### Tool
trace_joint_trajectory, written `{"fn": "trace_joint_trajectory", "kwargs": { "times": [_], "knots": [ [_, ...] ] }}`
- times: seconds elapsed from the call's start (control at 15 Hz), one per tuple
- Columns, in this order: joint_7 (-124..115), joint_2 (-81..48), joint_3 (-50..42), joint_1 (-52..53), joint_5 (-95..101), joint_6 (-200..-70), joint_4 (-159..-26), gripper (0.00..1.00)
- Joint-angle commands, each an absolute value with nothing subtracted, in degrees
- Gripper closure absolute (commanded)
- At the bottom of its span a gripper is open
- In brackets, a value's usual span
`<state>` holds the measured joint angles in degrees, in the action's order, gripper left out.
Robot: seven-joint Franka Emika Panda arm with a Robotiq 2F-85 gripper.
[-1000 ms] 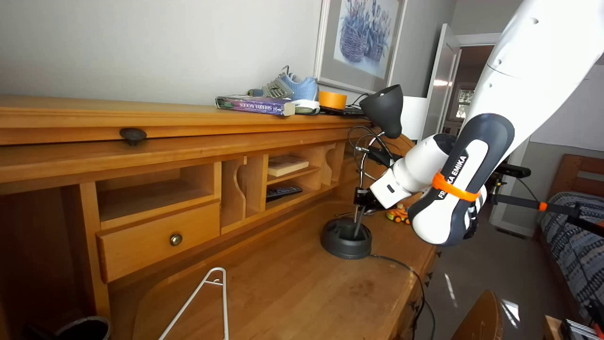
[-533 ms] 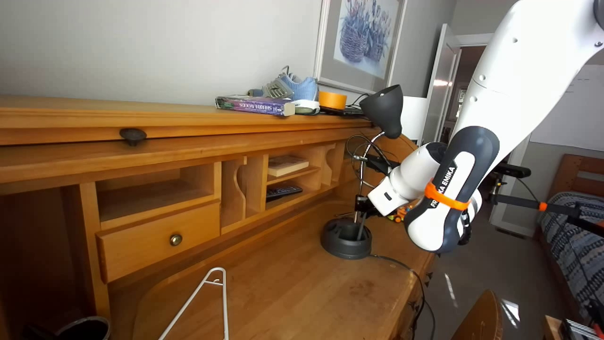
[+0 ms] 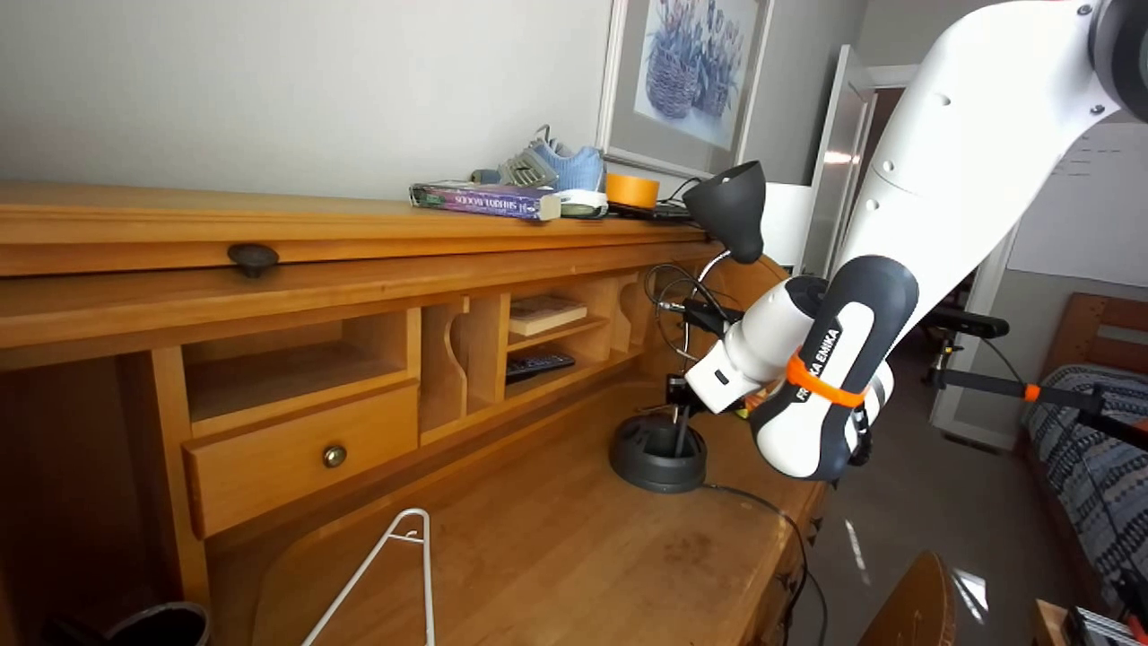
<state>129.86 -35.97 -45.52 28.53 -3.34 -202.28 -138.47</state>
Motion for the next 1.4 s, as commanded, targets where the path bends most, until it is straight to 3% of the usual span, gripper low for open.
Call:
{"fn": "trace_joint_trajectory", "kwargs": {
  "times": [0.0, 0.47, 0.53, 0.6, 1.13, 1.33],
  "knots": [
    [128.8, -37.5, -45.3, 28.0, -3.1, -199.2, -136.7, 0.96],
    [127.6, -38.3, -45.8, 28.4, -3.0, -198.4, -134.9, 0.93],
    [127.3, -38.4, -45.8, 28.4, -3.0, -198.5, -134.7, 0.6],
    [126.9, -38.6, -45.7, 28.4, -3.0, -198.5, -134.5, 0.59],
    [124.4, -39.7, -45.9, 28.4, -2.2, -198.9, -133.3, 0.01],
    [124.3, -38.4, -46.0, 28.8, -1.6, -199.0, -134.4, 0.0]
  ]
}}
